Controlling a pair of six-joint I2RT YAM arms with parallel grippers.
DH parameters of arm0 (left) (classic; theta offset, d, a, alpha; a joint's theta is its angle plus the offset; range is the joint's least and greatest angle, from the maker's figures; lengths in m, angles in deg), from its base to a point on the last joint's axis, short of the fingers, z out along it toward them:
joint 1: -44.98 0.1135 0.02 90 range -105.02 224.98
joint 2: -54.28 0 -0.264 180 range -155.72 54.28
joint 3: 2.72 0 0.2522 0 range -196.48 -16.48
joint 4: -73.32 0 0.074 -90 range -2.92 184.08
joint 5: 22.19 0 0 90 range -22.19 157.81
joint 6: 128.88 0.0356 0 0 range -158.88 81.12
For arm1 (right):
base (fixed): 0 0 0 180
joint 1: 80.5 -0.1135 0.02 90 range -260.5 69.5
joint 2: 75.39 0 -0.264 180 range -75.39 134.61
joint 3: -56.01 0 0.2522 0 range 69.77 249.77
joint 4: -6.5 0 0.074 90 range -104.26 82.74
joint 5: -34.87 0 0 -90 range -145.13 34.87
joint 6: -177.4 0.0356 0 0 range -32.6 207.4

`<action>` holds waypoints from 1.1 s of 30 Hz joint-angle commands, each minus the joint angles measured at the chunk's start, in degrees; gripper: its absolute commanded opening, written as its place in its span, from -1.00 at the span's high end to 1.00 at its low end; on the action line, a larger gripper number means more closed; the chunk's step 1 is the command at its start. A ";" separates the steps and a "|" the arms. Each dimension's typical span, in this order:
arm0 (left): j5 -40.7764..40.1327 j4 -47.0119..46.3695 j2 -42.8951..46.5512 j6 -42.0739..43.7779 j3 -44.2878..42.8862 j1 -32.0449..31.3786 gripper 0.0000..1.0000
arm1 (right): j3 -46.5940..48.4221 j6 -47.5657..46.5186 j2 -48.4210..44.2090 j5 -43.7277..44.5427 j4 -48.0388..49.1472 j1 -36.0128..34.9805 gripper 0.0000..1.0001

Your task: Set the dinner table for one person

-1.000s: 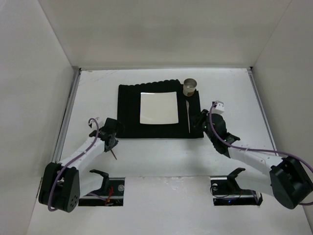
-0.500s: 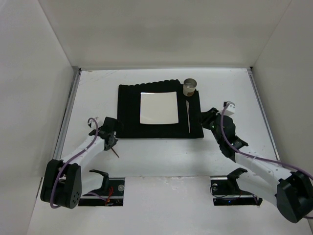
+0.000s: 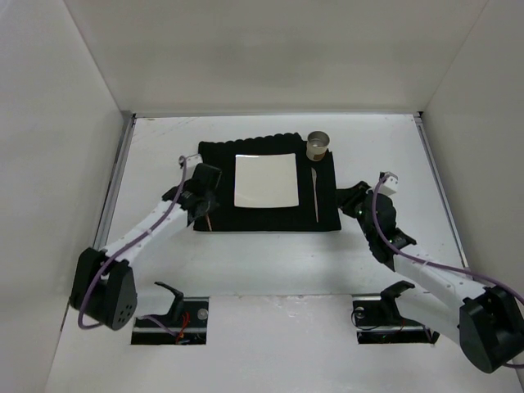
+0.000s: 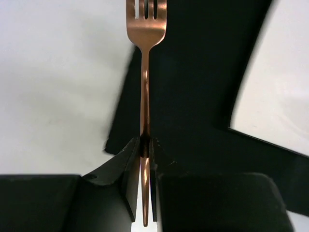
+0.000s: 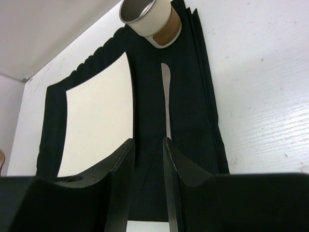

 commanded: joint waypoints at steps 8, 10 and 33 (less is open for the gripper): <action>-3.80 -2.52 -14.96 16.79 -12.94 -5.06 0.92 | 0.08 0.16 -0.66 -0.29 4.02 0.03 0.30; -5.73 -1.99 -18.83 19.42 -14.96 -5.32 0.92 | 0.17 0.16 -0.31 -0.29 4.02 0.03 0.30; -9.96 -1.98 -30.36 20.31 -17.69 -6.91 0.91 | 0.70 -0.71 0.13 0.15 3.76 -0.06 0.29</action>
